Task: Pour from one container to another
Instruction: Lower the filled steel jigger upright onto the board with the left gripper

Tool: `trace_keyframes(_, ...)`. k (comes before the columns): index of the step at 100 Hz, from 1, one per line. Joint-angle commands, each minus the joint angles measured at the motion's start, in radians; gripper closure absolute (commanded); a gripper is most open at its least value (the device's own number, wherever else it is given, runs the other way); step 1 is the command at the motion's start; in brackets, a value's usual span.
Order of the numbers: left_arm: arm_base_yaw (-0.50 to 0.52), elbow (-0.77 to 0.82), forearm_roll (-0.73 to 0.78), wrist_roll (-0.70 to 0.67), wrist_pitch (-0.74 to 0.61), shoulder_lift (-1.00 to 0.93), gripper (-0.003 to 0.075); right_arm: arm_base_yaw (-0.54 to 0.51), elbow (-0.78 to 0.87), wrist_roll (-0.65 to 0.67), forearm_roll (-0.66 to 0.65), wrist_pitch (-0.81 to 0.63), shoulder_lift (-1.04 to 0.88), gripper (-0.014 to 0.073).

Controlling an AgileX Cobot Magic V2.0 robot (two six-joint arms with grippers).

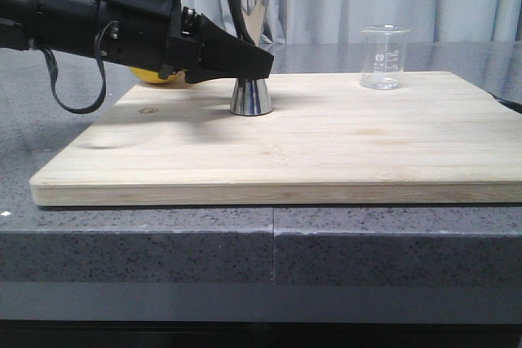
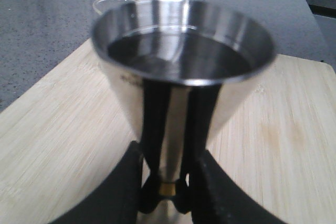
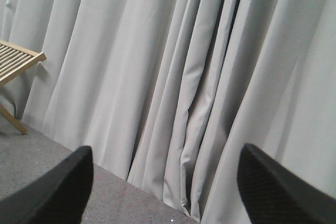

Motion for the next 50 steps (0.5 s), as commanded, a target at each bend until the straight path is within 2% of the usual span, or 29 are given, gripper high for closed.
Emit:
trace_keyframes(1,0.002,-0.025,-0.038,0.002,-0.049,-0.05,0.0668,0.004,-0.026,0.003,0.016,-0.059,-0.024,0.0078)
trace_keyframes(17,0.002,-0.025,-0.038,0.002,-0.049,-0.05,0.0575,0.004,-0.026,0.003,0.016,-0.059,-0.024,0.0078)
trace_keyframes(50,0.002,-0.025,-0.029,0.002,-0.053,-0.05,0.0545,0.004,-0.026,0.003,0.016,-0.059,-0.024,0.0078)
